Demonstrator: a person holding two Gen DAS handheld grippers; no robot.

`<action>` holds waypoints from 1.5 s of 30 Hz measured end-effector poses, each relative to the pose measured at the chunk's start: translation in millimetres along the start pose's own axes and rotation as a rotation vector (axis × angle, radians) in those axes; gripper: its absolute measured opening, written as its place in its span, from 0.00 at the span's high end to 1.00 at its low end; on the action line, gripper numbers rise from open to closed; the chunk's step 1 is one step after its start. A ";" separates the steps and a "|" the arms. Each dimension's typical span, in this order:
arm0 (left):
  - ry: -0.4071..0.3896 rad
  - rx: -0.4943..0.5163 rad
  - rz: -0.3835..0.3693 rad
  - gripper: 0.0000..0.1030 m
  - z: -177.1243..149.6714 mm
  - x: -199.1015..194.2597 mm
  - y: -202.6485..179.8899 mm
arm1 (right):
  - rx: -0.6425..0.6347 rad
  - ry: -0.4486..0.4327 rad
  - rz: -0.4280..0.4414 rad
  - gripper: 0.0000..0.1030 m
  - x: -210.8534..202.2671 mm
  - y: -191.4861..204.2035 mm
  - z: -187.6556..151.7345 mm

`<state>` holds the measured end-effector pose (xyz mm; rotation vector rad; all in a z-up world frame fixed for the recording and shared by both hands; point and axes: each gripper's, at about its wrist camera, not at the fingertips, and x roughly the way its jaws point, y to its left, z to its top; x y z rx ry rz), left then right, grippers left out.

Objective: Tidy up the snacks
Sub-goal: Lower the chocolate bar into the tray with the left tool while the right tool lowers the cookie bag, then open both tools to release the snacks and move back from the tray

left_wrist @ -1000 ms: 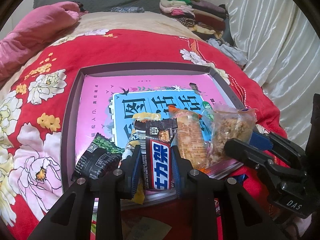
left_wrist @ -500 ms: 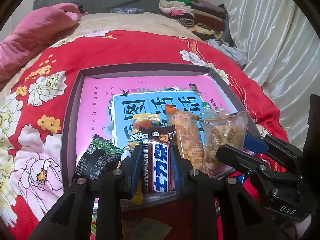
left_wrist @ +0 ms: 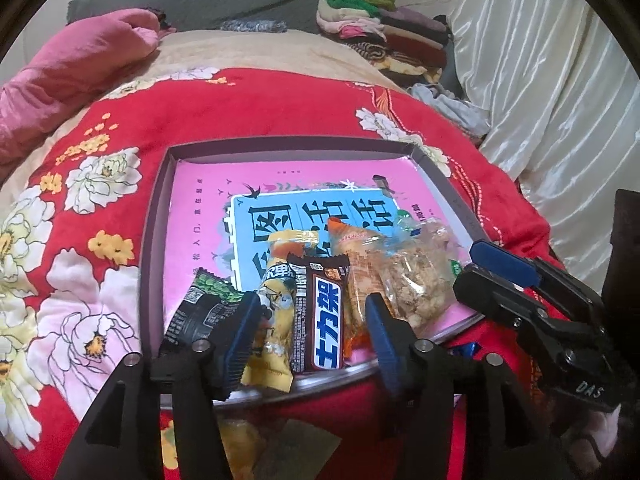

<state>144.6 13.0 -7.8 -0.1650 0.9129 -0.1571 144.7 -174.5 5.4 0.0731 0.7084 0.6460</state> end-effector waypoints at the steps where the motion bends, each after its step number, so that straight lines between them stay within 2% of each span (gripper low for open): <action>1: -0.003 0.001 -0.003 0.42 0.0 -2.9 0.5 | 0.002 -0.002 0.002 0.43 -1.6 -0.3 0.2; 9: -0.019 -0.005 -0.012 0.28 -4.8 -24.2 9.6 | 0.009 -0.019 0.007 0.38 -10.2 0.7 0.0; 15: -0.021 -0.021 -0.012 0.27 -13.5 -39.7 21.1 | 0.007 -0.024 0.014 0.36 -16.5 3.2 -3.7; 31: 0.017 -0.001 0.061 0.26 -44.7 -55.9 38.5 | 0.002 0.002 0.008 0.33 -29.3 16.3 -20.6; 39: 0.043 0.021 0.083 0.26 -56.1 -54.2 38.6 | 0.019 0.041 -0.008 0.31 -29.4 19.1 -31.0; 45: 0.061 -0.002 0.080 0.26 -63.9 -47.4 44.1 | 0.045 0.083 -0.030 0.29 -25.9 20.6 -41.8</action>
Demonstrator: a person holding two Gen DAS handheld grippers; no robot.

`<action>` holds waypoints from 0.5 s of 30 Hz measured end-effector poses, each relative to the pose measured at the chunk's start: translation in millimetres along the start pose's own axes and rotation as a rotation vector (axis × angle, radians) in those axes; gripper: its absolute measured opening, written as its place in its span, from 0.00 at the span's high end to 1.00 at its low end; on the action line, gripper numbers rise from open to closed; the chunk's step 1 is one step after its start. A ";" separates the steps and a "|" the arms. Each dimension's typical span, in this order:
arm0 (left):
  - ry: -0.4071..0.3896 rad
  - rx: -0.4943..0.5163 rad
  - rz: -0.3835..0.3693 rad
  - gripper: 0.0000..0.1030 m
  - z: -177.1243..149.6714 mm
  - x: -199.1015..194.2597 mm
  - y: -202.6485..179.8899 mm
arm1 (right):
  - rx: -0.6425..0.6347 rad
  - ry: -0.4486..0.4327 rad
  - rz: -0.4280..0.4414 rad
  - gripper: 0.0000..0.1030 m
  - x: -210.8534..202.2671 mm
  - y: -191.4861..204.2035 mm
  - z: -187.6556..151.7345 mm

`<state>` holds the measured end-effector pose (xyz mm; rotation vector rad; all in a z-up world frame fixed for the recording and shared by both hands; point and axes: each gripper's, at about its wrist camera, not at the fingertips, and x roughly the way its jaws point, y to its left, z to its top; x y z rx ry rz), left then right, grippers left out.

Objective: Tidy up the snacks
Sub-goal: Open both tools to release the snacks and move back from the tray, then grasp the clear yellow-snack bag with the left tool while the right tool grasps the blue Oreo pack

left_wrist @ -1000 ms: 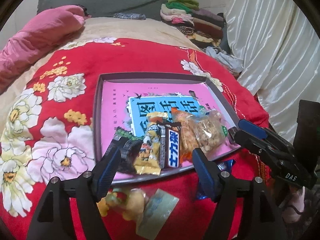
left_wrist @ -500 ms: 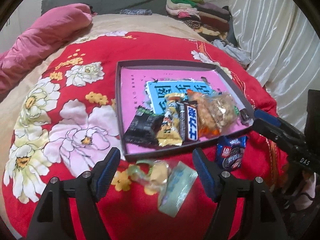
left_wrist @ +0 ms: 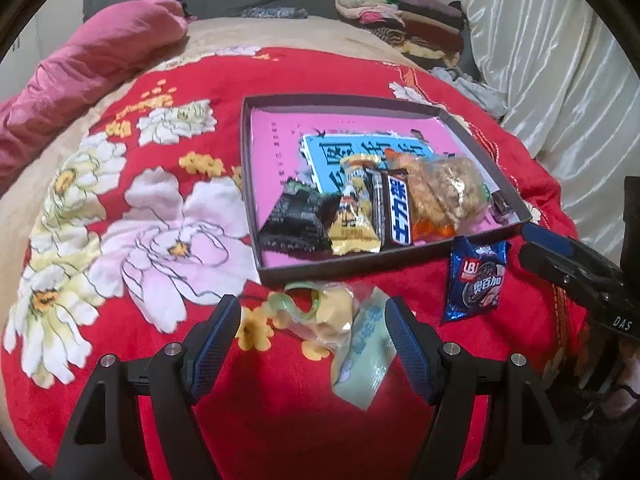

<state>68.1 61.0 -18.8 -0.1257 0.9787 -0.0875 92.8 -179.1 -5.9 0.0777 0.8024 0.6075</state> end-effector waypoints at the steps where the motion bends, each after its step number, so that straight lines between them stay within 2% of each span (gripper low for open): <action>1: 0.005 -0.001 0.000 0.26 -1.9 2.3 0.1 | 0.009 0.010 -0.007 0.29 1.6 0.0 -2.2; 8: 0.029 0.004 -0.009 0.26 -8.8 11.0 -1.9 | 0.065 0.084 -0.016 0.28 18.3 -4.4 -12.0; 15: 0.032 0.010 -0.009 0.26 -11.8 15.1 -4.1 | 0.033 0.114 -0.058 0.28 32.0 6.6 -18.4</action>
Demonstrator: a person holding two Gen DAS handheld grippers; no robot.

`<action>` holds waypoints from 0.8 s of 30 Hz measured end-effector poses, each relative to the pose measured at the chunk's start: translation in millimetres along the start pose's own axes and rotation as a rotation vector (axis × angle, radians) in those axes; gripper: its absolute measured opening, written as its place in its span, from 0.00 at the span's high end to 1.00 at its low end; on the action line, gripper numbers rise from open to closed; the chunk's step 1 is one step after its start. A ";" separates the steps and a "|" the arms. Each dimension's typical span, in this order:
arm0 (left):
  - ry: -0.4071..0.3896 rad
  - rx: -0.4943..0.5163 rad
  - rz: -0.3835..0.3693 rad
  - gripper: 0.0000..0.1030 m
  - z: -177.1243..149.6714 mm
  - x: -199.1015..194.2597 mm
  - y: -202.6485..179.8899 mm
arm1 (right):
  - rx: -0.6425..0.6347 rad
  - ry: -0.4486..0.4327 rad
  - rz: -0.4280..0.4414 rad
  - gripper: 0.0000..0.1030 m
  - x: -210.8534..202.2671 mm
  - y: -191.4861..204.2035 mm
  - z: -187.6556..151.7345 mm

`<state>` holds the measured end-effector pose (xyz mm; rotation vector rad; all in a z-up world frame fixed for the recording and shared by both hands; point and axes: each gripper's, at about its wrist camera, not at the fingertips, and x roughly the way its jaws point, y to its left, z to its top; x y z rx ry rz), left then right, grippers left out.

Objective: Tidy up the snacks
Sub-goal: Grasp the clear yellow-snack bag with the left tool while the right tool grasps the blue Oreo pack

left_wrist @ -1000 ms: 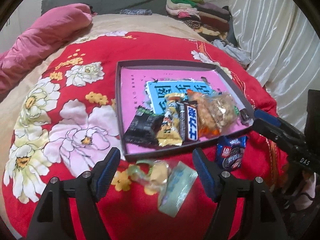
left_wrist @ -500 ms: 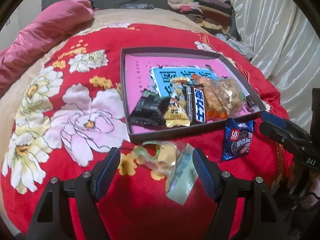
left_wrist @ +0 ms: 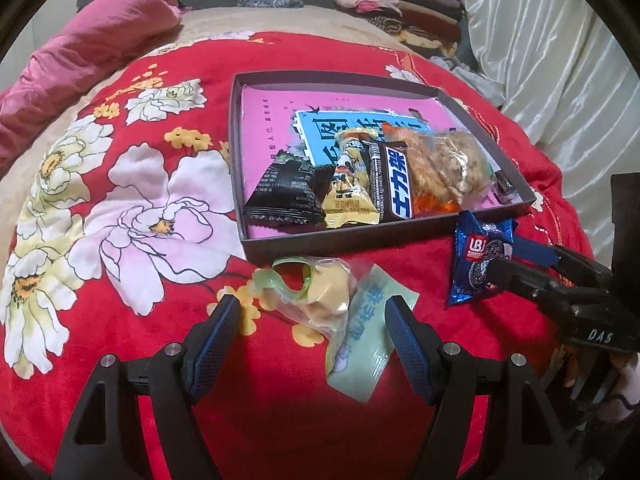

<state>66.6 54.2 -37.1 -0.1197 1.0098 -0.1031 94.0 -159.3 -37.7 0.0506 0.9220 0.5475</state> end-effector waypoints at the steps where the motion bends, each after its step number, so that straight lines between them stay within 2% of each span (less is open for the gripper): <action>1: 0.000 0.001 0.004 0.26 0.2 0.6 -0.7 | -0.001 0.001 -0.001 0.28 1.6 0.9 -0.3; 10: 0.003 0.017 0.006 0.26 -0.6 8.5 -9.7 | -0.015 0.001 -0.027 0.25 22.4 14.4 -2.2; 16: 0.015 0.008 0.003 0.27 -4.6 15.9 -15.4 | -0.115 0.021 -0.092 0.35 30.8 24.3 -5.8; 18: 0.014 0.017 0.011 0.42 -5.1 16.9 -17.8 | -0.140 0.035 -0.114 0.41 33.5 25.3 -6.7; 24: 0.016 -0.006 0.007 0.64 -4.5 20.3 -13.4 | -0.123 0.040 -0.069 0.47 23.7 17.9 -4.5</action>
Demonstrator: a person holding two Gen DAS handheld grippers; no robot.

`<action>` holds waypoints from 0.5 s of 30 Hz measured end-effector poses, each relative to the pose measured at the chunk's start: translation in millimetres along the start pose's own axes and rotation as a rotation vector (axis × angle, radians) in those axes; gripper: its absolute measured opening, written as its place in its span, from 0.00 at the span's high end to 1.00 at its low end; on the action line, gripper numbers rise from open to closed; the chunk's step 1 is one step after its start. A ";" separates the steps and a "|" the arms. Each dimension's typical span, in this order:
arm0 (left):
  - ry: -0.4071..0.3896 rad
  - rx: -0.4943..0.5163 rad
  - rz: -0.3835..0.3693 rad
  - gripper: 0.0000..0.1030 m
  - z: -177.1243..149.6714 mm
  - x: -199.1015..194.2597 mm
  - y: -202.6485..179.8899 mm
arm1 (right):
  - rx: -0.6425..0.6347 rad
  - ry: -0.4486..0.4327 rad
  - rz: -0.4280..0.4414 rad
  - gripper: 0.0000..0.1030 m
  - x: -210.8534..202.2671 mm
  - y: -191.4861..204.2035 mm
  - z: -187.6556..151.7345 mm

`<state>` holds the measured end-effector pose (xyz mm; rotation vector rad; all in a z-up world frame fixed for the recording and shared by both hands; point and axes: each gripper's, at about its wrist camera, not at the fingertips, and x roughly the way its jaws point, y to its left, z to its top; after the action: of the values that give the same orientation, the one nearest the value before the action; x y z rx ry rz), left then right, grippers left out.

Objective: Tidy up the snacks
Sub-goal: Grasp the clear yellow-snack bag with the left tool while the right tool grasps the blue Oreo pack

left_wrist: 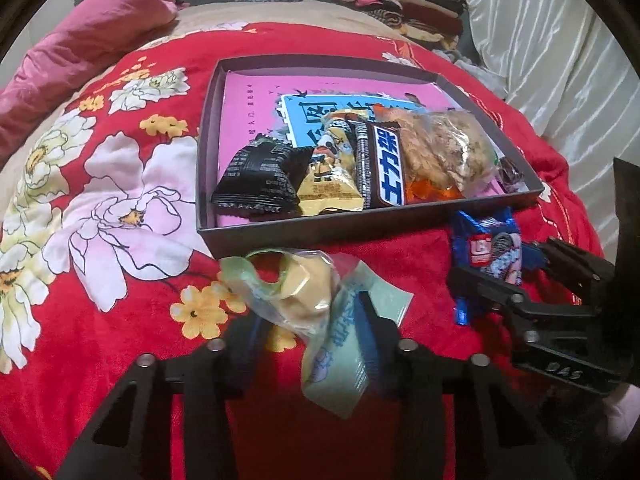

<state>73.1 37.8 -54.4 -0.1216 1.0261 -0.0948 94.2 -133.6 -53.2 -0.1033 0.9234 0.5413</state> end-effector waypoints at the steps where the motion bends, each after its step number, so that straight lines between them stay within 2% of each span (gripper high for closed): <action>1: -0.003 -0.009 -0.008 0.64 0.5 -0.4 1.8 | 0.012 -0.005 0.016 0.47 -3.2 -2.7 -0.1; 3: -0.004 -0.022 -0.032 0.65 1.2 -0.1 4.8 | 0.036 -0.032 0.053 0.47 -12.7 -7.2 0.5; 8: -0.023 -0.019 -0.067 0.70 1.2 -9.8 4.2 | 0.037 -0.129 0.085 0.47 -38.7 -9.8 6.4; 15: -0.070 -0.009 -0.093 0.71 9.1 -33.2 -1.8 | 0.065 -0.198 0.087 0.47 -53.0 -21.9 14.5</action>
<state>63.8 41.0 -21.4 -0.1795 0.9507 -0.1692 90.0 -169.1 -6.1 0.0486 0.7538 0.5910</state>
